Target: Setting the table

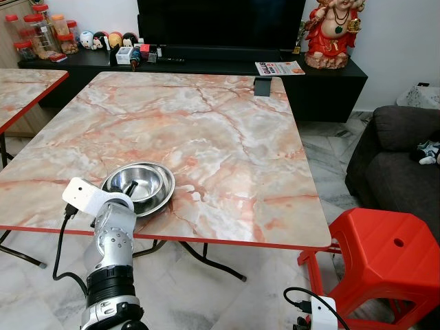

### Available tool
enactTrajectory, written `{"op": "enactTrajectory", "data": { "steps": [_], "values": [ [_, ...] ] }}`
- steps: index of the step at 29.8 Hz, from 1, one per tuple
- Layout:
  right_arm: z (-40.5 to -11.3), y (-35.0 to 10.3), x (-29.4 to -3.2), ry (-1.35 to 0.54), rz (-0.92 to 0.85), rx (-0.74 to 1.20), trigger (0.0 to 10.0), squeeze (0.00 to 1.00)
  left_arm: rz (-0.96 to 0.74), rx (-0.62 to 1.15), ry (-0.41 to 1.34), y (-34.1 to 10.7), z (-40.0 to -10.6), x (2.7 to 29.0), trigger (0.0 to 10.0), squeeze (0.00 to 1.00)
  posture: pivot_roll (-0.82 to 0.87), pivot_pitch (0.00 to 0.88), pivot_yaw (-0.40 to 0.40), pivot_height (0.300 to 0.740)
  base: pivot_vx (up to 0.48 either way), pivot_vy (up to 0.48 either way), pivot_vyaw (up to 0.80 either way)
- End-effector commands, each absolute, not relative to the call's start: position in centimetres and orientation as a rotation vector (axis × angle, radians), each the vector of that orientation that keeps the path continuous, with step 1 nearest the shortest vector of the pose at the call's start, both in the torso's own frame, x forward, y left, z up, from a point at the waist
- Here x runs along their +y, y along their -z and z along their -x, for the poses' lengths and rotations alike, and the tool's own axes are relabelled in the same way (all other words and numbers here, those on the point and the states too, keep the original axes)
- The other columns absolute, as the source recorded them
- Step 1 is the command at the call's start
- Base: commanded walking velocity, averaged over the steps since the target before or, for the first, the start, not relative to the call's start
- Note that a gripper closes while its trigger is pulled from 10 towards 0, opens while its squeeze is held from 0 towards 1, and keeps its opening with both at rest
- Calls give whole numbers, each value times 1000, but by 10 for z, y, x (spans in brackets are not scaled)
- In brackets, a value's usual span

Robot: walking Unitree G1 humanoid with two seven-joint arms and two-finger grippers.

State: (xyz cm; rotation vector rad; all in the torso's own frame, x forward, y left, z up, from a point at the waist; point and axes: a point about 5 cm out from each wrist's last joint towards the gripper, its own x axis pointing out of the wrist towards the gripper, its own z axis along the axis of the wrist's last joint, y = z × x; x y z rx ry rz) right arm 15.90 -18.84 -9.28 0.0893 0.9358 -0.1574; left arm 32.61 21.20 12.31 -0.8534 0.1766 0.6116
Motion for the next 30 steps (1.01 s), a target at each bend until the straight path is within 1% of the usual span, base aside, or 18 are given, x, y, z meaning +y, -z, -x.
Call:
{"op": "enactTrajectory", "data": {
  "steps": [1,3,5,6,8,9,10,13,14,15,16,17,18,19,20,21,22,30],
  "values": [
    [-158,93,-190,175,-96,934,10000,0,856,155,-615,-130,-329,212,10000,0,-17,0,-3,740,0,0,0],
    [-158,93,-190,175,-96,933,10000,0,857,156,-616,-130,-330,212,10000,0,-17,0,-2,740,0,0,0],
    [-158,93,-190,174,-96,932,10000,0,855,157,-617,-130,-330,213,10000,635,-17,0,-2,740,0,0,0],
    [-159,93,-190,174,-97,932,10000,0,853,158,-617,-130,-330,213,10000,663,-17,0,-1,740,0,0,0],
    [-159,92,-190,174,-97,930,10000,0,853,159,-616,-130,-330,213,10000,643,-17,0,-1,740,0,0,0],
    [-160,92,-190,174,-98,928,10000,0,857,159,-616,-130,-330,212,10000,596,-18,0,-1,740,0,0,0],
    [-160,92,-189,174,-98,928,10000,0,855,160,-616,-130,-331,212,10000,0,-18,0,0,740,0,0,0],
    [-160,92,-189,175,-98,929,10000,0,855,163,-616,-130,-331,212,10000,0,-17,0,0,740,0,0,0],
    [-160,92,-189,174,-98,929,10000,0,855,164,-615,-129,-331,212,10000,286,-17,0,-1,740,0,0,0],
    [-160,92,-189,174,-98,929,10000,0,855,164,-615,-129,-331,212,10000,286,-17,0,-1,740,0,0,0],
    [-160,92,-190,175,-98,929,10000,0,854,165,-616,-129,-331,212,10000,949,-18,0,0,740,0,0,0],
    [-160,92,-190,175,-98,929,10000,0,854,167,-617,-129,-331,212,10000,1000,-18,0,0,740,0,0,0],
    [-160,92,-190,175,-99,929,10000,0,853,168,-617,-129,-331,212,10000,992,-18,0,0,740,0,0,0],
    [-160,92,-190,176,-99,929,10000,0,854,169,-618,-130,-331,212,10000,776,-18,0,0,740,0,0,0],
    [-160,92,-190,176,-99,928,10000,0,855,169,-619,-130,-331,212,10000,439,-18,0,0,740,0,0,0],
    [-160,92,-190,176,-99,928,10000,0,855,169,-619,-130,-331,212,10000,439,-18,0,0,740,0,0,0],
    [-160,92,-190,176,-99,928,10000,0,855,168,-620,-130,-331,212,10000,0,-18,0,0,740,0,0,0],
    [-161,92,-190,176,-98,926,10000,0,814,181,-608,-133,-328,214,10000,0,-12,0,-1,740,0,0,0]
  ]
}}
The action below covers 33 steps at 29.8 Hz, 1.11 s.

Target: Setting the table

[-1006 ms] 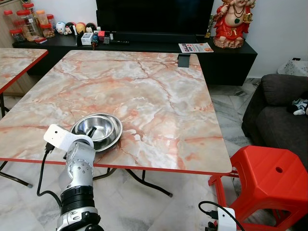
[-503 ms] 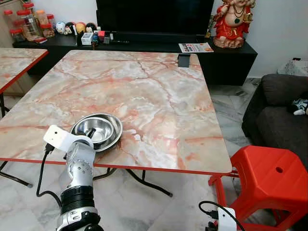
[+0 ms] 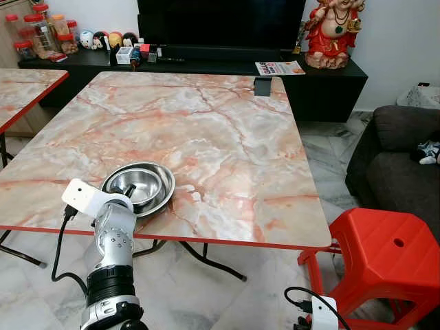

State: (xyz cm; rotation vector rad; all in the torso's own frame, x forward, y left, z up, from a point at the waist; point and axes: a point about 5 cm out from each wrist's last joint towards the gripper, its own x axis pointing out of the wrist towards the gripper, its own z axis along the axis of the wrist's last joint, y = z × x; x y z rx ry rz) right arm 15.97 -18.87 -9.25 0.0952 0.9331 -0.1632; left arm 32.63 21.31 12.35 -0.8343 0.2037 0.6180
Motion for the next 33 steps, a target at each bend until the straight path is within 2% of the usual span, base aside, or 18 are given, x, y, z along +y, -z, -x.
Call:
{"op": "enactTrajectory", "data": {
  "steps": [1,5,15,22,30,33],
  "values": [
    [-161,92,-190,176,-98,926,10000,0,808,183,-604,-133,-327,214,10000,0,-12,0,-1,740,0,0,0],
    [-163,91,-189,170,-99,924,10000,0,689,284,-539,-130,-322,214,10000,0,0,0,-4,740,0,0,0],
    [-164,91,-188,165,-98,924,10000,0,616,319,-565,-132,-311,232,10000,0,8,0,-5,740,0,0,0],
    [-165,90,-187,160,-97,922,10000,0,605,233,-550,-154,-315,238,10000,0,15,0,-9,740,0,0,0],
    [-167,90,-186,160,-99,920,10000,0,646,191,-470,-162,-324,228,10000,0,5,0,-3,740,0,0,0],
    [-166,90,-187,168,-101,918,10000,0,667,105,-373,-178,-329,221,10000,0,3,0,-4,740,0,0,0]
  ]
}}
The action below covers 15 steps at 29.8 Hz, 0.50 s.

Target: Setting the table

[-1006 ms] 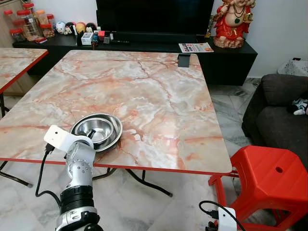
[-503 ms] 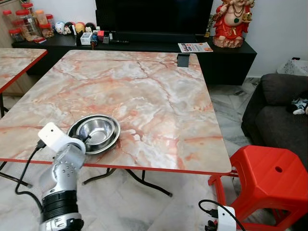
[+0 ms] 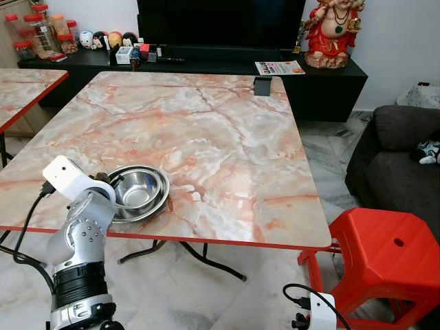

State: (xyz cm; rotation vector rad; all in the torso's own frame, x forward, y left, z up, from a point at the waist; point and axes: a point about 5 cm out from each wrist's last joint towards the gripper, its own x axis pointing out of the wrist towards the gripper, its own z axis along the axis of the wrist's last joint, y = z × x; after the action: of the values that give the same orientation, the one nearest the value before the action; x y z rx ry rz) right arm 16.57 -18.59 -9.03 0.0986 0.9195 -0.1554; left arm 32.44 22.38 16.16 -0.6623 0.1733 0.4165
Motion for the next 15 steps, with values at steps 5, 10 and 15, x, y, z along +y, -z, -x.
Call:
{"op": "enactTrajectory", "data": {
  "steps": [5,10,15],
  "values": [
    [-166,90,-188,167,-98,921,10000,0,487,-70,-368,-206,-330,237,10000,0,11,0,-10,740,0,0,0],
    [-166,90,-187,164,-99,917,10000,0,157,-140,-487,-211,-322,272,10000,0,9,0,-10,740,0,0,0],
    [-166,90,-188,170,-102,913,10000,0,-100,-51,-653,-178,-305,313,10000,0,6,0,-9,740,0,0,0]
  ]
}}
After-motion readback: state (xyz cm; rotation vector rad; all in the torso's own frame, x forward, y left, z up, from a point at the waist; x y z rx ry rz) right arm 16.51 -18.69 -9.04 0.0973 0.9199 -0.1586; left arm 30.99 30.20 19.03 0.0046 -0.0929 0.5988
